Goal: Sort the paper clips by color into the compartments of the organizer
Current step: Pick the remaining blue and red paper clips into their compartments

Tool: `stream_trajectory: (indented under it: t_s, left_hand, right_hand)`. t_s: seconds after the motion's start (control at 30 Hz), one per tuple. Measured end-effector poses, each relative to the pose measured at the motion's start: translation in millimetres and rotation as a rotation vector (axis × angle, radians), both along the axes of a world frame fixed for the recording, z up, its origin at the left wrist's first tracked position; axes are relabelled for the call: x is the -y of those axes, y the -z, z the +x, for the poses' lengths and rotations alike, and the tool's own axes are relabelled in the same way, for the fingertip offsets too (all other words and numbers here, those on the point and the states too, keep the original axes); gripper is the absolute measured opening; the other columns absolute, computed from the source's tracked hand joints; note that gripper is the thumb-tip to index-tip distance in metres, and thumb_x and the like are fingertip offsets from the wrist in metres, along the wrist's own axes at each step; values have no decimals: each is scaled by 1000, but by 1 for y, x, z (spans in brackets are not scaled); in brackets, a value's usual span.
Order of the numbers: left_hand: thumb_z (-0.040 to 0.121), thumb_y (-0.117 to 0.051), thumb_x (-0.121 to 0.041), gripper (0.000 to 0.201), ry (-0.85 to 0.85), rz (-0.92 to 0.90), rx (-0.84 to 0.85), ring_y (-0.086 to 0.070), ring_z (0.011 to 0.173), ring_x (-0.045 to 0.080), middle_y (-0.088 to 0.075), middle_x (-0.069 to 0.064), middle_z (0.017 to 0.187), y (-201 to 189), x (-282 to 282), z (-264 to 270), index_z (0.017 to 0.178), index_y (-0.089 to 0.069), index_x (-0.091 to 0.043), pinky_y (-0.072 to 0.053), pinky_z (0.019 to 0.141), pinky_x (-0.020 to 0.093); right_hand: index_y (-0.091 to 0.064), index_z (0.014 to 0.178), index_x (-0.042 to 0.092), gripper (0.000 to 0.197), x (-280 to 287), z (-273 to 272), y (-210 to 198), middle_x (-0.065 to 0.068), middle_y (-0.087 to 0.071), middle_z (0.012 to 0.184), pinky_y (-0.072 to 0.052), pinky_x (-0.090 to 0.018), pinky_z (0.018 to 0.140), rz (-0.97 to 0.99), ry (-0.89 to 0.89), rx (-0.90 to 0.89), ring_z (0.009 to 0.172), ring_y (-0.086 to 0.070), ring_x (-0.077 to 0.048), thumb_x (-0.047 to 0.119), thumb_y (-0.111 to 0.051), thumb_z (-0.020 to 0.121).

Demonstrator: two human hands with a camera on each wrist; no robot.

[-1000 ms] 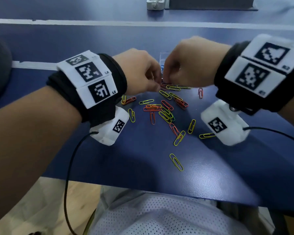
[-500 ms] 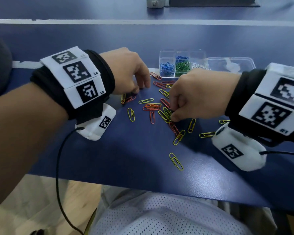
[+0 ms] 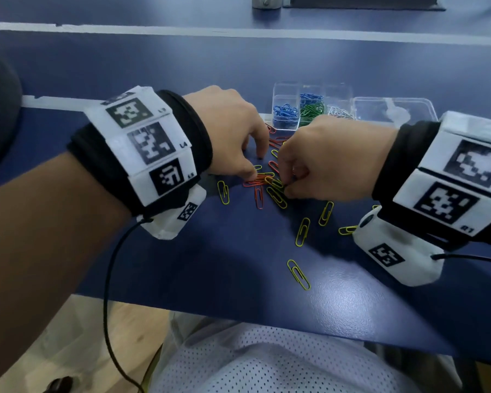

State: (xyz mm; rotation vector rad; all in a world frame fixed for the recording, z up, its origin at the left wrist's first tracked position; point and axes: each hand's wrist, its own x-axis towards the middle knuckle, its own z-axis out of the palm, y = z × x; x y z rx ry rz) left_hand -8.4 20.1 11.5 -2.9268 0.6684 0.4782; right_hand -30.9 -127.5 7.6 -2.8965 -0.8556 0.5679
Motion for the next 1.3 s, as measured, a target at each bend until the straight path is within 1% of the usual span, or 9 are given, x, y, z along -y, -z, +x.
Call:
stream_trajectory:
  t_s: [0.17, 0.43, 0.53, 0.7, 0.83, 0.93, 1.07, 1.17, 1.3]
  left_hand:
    - [71, -63, -55, 29, 19, 48, 8, -59, 98, 25, -67, -6, 99, 2, 3, 1, 97, -62, -41, -51, 87, 42]
    - [70, -60, -62, 34, 21, 66, -13, -59, 99, 27, -66, -4, 99, 2, 3, 3, 97, -61, -42, -50, 87, 44]
    - [70, -61, -61, 33, 20, 68, -5, -59, 99, 25, -65, -6, 100, 4, 2, 4, 97, -61, -42, -51, 86, 44]
    - [72, -61, -59, 31, 11, 42, -16, -60, 99, 25, -66, -5, 99, 4, 0, 4, 98, -63, -43, -51, 85, 43]
    - [76, -61, -51, 25, 23, 43, -12, -59, 101, 26, -65, -4, 102, 5, -1, 4, 100, -62, -45, -51, 86, 44]
    - [76, -60, -52, 25, 25, 32, -8, -59, 100, 27, -64, -3, 101, 6, -1, 3, 100, -62, -43, -51, 85, 44]
    - [74, -61, -56, 24, 18, 25, -6, -59, 95, 28, -58, -4, 89, 7, 0, 0, 91, -64, -39, -51, 81, 41]
    - [75, -63, -52, 22, 7, 39, 5, -58, 91, 25, -51, -7, 82, 7, 1, -2, 68, -56, -33, -51, 78, 38]
    - [77, -61, -45, 27, 1, 37, 18, -57, 90, 25, -52, -6, 86, 7, 0, -6, 59, -48, -31, -50, 74, 36]
  right_hand:
    - [-73, 84, 20, 17, 2, 2, -2, -3, -70, 79, -53, -31, 75, -28, 10, -3, 78, -60, -25, 22, -58, 77]
    - [-70, 86, 15, 22, 3, -1, 0, -5, -63, 78, -54, -33, 75, -50, 3, 23, 78, -58, -29, 32, -59, 77]
    - [-69, 83, 19, 16, 2, -3, -1, -1, -56, 73, -51, -28, 72, -54, -24, 10, 75, -53, -25, 29, -58, 76]
    - [-64, 72, 29, 5, 5, 0, -7, 7, -58, 63, -47, -25, 67, 43, -30, -23, 63, -50, -17, 27, -61, 76]
    - [-69, 84, 30, 14, 4, 0, -5, 10, -52, 63, -45, -23, 69, 26, -34, -18, 69, -48, -17, 24, -57, 79]
    - [-71, 88, 25, 16, 4, -1, -2, 3, -66, 76, -48, -25, 71, -6, -24, 8, 73, -52, -22, 23, -57, 80]
    - [-73, 84, 19, 18, 3, -2, -2, -5, -71, 82, -53, -30, 73, -41, -15, 33, 76, -58, -26, 25, -56, 78]
    - [-73, 80, 17, 18, 4, -2, -3, -5, -69, 78, -52, -29, 71, -65, -4, 26, 72, -56, -25, 28, -58, 75]
    - [-71, 83, 15, 19, 6, -3, -3, -7, -69, 79, -53, -32, 72, -58, -17, 40, 75, -58, -28, 27, -59, 74]
